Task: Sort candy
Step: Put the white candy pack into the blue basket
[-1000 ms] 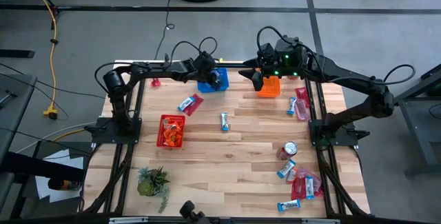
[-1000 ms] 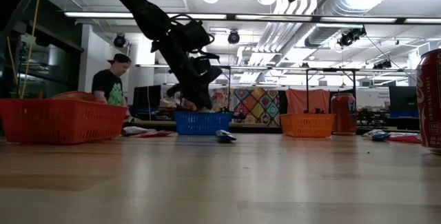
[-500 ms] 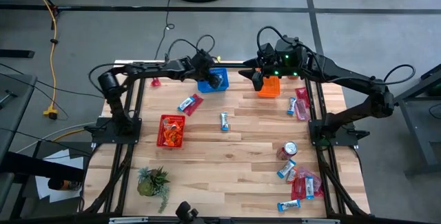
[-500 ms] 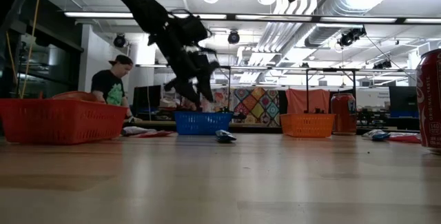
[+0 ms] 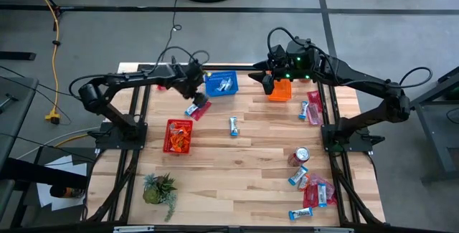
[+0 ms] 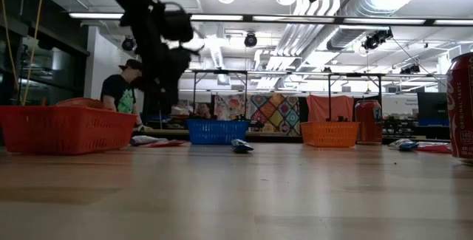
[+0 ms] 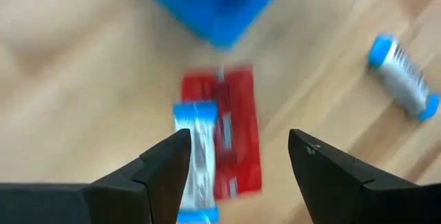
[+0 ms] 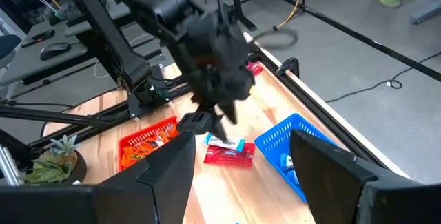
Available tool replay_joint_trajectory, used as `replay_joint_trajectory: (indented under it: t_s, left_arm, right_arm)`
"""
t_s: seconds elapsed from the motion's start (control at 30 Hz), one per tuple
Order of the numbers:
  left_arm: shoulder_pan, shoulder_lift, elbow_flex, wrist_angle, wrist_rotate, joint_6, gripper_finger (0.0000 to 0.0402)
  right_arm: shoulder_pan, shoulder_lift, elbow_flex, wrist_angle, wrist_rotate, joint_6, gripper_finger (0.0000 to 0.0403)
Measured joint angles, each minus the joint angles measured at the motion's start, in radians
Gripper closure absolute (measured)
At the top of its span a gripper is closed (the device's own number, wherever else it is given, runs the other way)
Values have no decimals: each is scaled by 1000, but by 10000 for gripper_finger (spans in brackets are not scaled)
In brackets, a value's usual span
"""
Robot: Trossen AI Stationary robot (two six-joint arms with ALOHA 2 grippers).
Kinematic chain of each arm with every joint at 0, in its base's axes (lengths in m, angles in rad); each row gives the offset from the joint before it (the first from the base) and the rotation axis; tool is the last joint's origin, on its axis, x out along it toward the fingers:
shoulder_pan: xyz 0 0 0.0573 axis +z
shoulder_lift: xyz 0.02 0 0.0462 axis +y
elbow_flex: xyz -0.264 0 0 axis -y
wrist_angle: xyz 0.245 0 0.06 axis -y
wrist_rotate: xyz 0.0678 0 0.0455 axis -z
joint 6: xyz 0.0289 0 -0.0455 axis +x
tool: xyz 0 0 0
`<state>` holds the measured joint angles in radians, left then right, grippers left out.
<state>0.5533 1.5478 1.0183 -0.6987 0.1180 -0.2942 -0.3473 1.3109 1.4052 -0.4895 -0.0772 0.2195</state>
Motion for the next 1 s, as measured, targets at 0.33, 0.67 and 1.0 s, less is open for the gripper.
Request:
replay_joint_trajectory:
  t_s: [0.33, 0.67, 1.0]
  left_arm:
    - [-4, 1, -182, 39, -80, -71, 174]
    - [-6, 4, -229, 75, -41, -70, 174]
    - [-28, 9, -262, 74, -123, -35, 278]
  right_arm:
    - [0, 0, 0, 0, 0, -11, 171]
    - [0, 0, 0, 0, 0, -6, 171]
    - [0, 0, 0, 0, 0, 0, 171]
